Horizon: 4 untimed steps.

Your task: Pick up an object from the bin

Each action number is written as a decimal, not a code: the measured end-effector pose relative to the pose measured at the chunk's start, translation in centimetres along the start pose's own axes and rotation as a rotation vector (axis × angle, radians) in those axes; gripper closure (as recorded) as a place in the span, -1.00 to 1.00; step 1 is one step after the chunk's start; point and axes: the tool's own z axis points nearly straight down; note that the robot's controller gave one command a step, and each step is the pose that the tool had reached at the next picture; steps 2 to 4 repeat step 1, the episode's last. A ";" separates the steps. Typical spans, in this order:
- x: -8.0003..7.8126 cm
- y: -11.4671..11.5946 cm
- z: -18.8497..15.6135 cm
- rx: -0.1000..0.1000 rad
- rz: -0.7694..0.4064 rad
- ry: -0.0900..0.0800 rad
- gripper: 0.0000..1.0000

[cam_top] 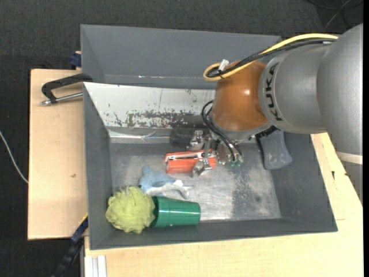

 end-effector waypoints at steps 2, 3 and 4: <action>0.2 0.0 0.3 0.000 -0.001 0.006 -1.00; 0.2 0.0 0.3 0.000 -0.001 0.006 -1.00; 0.2 0.0 0.3 0.000 -0.001 0.006 -1.00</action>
Offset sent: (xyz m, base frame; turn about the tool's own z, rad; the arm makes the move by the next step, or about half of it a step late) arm 0.0000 0.0000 0.0000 0.0000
